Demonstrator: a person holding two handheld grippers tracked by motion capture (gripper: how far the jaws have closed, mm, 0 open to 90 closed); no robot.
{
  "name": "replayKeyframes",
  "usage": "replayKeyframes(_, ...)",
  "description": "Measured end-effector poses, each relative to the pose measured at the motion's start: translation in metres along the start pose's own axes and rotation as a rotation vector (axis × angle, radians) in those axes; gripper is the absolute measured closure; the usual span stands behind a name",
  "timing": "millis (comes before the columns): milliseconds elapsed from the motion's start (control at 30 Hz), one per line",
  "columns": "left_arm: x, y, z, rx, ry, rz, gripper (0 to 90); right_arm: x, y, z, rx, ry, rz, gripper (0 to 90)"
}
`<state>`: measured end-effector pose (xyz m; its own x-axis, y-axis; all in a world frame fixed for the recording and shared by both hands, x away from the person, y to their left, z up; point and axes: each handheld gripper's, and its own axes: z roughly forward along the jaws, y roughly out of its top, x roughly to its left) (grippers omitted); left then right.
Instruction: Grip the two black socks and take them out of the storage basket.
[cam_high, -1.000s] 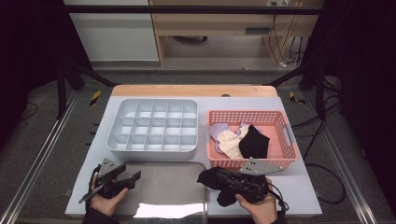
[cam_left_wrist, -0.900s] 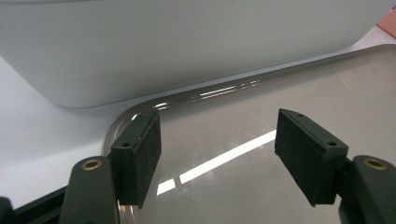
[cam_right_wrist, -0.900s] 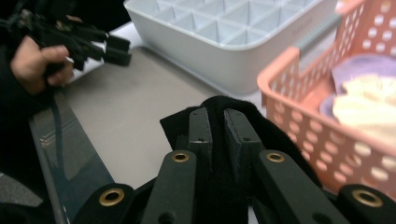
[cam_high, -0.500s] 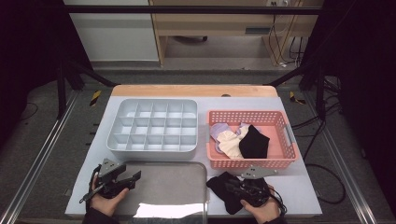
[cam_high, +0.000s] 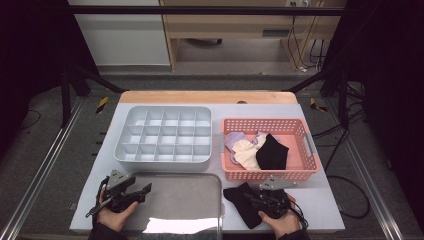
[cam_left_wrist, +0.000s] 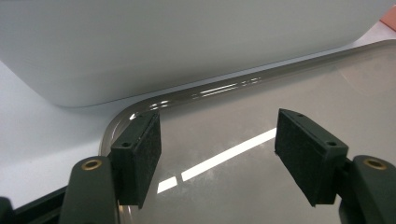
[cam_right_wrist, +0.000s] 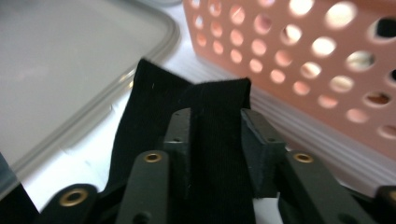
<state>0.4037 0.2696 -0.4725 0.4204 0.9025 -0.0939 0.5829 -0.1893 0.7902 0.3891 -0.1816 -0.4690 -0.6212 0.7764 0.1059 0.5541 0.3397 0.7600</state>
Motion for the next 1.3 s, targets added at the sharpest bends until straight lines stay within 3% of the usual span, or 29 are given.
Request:
replayKeyframes(233, 0.000, 0.000, 0.000, 0.002, 0.000, 0.003, 31.1, 0.000, 0.012, -0.019, -0.122, -0.010, 0.002, 59.6)
replayKeyframes(700, -0.001, 0.000, 0.003, 0.010, -0.001, 0.007, 31.2, -0.026, 0.046, -0.046, -0.218, -0.107, 0.048, 59.9)
replayKeyframes(900, 0.000, 0.000, 0.003, 0.011, 0.003, 0.004, 31.2, -0.045, 0.061, -0.049, -0.222, -0.165, 0.094, 59.5)
replayKeyframes(1300, 0.001, 0.000, 0.003, 0.013, 0.008, -0.001, 31.2, -0.088, 0.086, -0.028, -0.191, -0.273, 0.151, 57.3)
